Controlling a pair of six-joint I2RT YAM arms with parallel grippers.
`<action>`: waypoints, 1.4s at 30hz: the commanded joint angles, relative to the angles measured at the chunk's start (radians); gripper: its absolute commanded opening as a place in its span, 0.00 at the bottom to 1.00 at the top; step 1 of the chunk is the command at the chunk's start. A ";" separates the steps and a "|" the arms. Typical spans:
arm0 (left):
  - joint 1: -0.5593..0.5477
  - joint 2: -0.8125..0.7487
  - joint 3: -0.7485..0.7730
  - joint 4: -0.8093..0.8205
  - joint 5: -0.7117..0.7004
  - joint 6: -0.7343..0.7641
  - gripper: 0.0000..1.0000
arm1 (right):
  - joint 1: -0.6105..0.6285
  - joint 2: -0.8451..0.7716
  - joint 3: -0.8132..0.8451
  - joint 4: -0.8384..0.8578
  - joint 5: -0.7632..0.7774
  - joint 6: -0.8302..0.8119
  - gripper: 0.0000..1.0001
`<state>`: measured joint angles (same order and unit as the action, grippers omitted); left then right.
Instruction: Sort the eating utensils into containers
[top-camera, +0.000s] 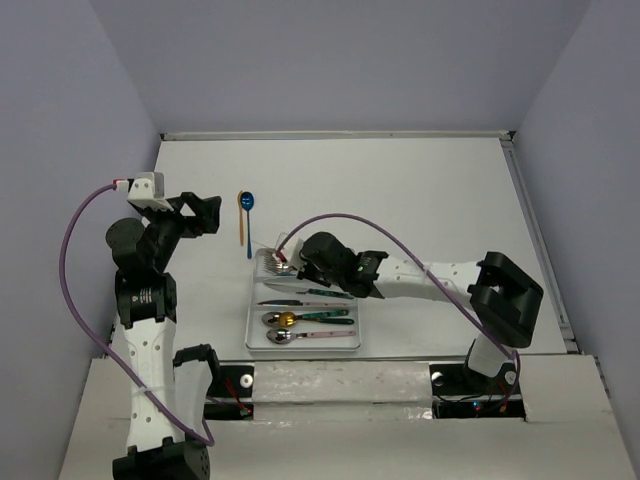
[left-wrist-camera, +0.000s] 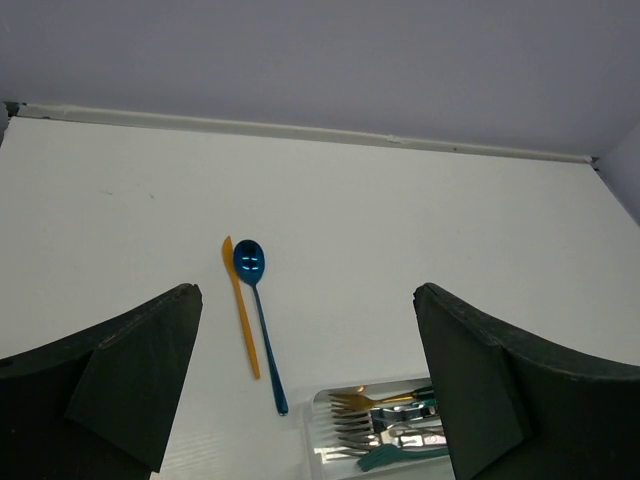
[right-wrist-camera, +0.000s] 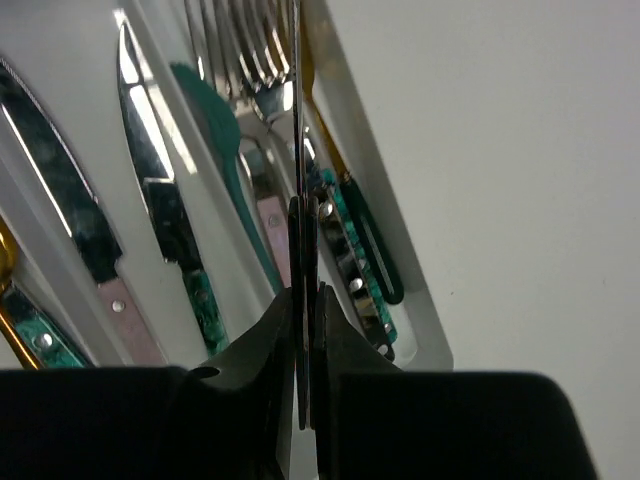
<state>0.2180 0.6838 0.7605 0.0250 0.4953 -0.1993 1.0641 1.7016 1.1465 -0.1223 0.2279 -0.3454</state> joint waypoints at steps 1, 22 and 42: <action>0.014 -0.012 -0.012 0.018 -0.061 0.018 0.99 | 0.065 -0.011 -0.039 -0.098 0.076 -0.056 0.00; 0.024 -0.007 -0.032 0.033 -0.060 0.027 0.99 | 0.119 0.109 -0.048 -0.139 0.273 -0.144 0.38; -0.075 0.512 0.218 -0.091 -0.306 0.365 0.86 | 0.119 -0.236 -0.172 0.237 0.105 -0.021 0.49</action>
<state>0.2115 1.0218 0.9104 -0.0380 0.3157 -0.0105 1.1786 1.5604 1.0100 -0.0689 0.4343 -0.4610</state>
